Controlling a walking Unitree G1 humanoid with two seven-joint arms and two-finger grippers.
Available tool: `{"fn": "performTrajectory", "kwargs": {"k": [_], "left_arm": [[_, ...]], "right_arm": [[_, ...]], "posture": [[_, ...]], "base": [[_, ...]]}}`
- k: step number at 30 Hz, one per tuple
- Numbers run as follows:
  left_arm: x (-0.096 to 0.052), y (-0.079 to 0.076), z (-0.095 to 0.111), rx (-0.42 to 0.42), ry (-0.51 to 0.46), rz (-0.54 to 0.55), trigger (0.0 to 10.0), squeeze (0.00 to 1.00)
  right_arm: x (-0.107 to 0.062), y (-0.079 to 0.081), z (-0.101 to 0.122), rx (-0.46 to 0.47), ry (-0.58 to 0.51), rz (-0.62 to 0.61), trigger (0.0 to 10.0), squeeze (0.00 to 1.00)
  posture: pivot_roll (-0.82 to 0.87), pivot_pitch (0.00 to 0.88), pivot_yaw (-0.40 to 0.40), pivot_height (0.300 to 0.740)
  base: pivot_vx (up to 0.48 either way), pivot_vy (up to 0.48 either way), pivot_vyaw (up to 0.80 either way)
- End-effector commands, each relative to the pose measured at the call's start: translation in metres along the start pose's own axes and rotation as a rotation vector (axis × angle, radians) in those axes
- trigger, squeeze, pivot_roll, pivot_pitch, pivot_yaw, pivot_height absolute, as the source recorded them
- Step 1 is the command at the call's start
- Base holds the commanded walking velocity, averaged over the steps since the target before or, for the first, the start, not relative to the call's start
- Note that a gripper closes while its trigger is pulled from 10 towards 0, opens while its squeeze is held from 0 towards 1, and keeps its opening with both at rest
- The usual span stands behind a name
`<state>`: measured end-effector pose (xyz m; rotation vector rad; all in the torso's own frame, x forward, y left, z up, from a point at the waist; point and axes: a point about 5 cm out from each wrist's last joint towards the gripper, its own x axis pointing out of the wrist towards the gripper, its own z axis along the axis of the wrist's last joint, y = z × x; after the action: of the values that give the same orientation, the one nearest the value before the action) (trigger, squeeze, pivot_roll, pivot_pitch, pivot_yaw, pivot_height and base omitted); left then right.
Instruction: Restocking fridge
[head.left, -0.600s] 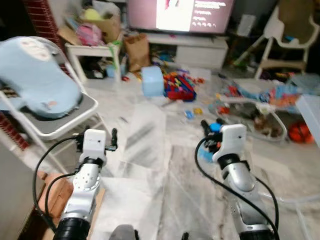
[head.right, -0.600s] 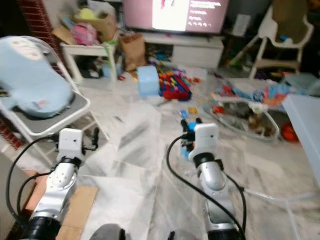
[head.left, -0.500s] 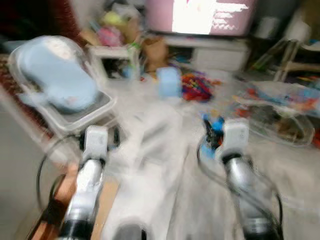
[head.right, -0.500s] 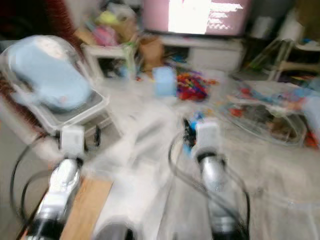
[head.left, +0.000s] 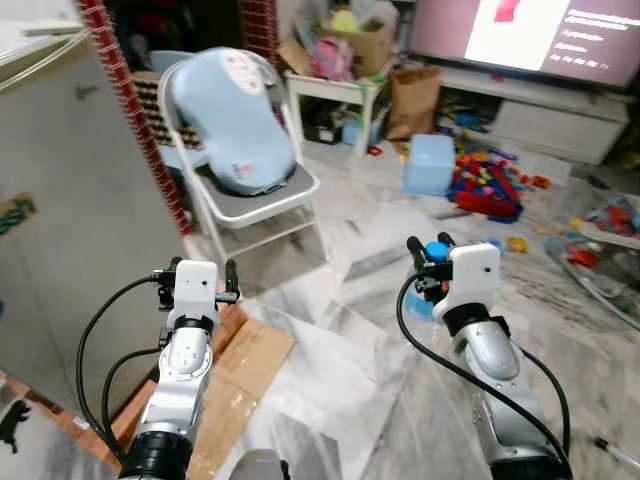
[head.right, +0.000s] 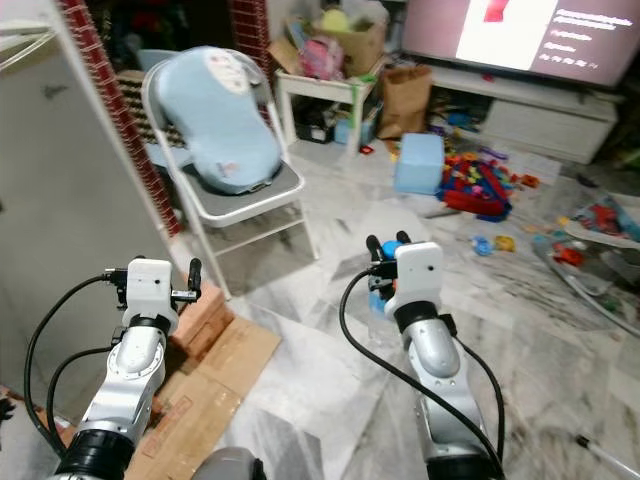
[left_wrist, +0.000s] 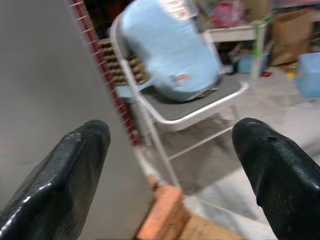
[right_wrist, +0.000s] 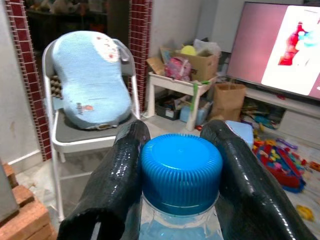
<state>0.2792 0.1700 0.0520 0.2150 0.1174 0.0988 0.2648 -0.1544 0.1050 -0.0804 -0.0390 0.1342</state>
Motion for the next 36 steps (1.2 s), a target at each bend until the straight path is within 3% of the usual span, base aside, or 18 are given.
{"fn": "performTrajectory", "kwargs": {"k": [1, 11, 17, 27, 36], "left_arm": [[0.004, 0.005, 0.002, 0.021, 0.002, 0.03, 10.0, 0.0], [0.006, 0.004, 0.004, 0.036, -0.019, 0.037, 10.0, 0.0], [0.007, 0.008, 0.006, 0.107, -0.044, 0.068, 10.0, 0.0], [0.013, 0.024, 0.002, 0.124, -0.008, 0.178, 10.0, 0.0], [0.023, 0.035, 0.002, 0.031, 0.03, 0.192, 10.0, 0.0]], "right_arm": [[0.004, 0.003, 0.011, -0.016, -0.055, 0.018, 10.0, 0.0], [0.004, 0.006, 0.012, 0.001, -0.058, 0.037, 10.0, 0.0], [0.004, 0.005, 0.011, -0.018, -0.056, 0.039, 10.0, 0.0], [0.006, 0.006, 0.011, -0.016, -0.057, 0.053, 10.0, 0.0], [0.004, 0.006, 0.01, -0.015, -0.055, 0.057, 10.0, 0.0]], "posture": [[0.04, 0.0, -0.002, 0.74], [0.04, 0.0, -0.002, 0.74], [0.04, 0.0, -0.003, 0.74], [0.04, 0.0, -0.005, 0.74], [0.03, 0.0, -0.001, 0.74]], "base": [[0.0, 0.48, 0.79], [0.0, 0.471, 0.79], [0.0, 0.0, 0.78], [0.0, 0.0, 0.78], [0.0, 0.0, 0.75]]}}
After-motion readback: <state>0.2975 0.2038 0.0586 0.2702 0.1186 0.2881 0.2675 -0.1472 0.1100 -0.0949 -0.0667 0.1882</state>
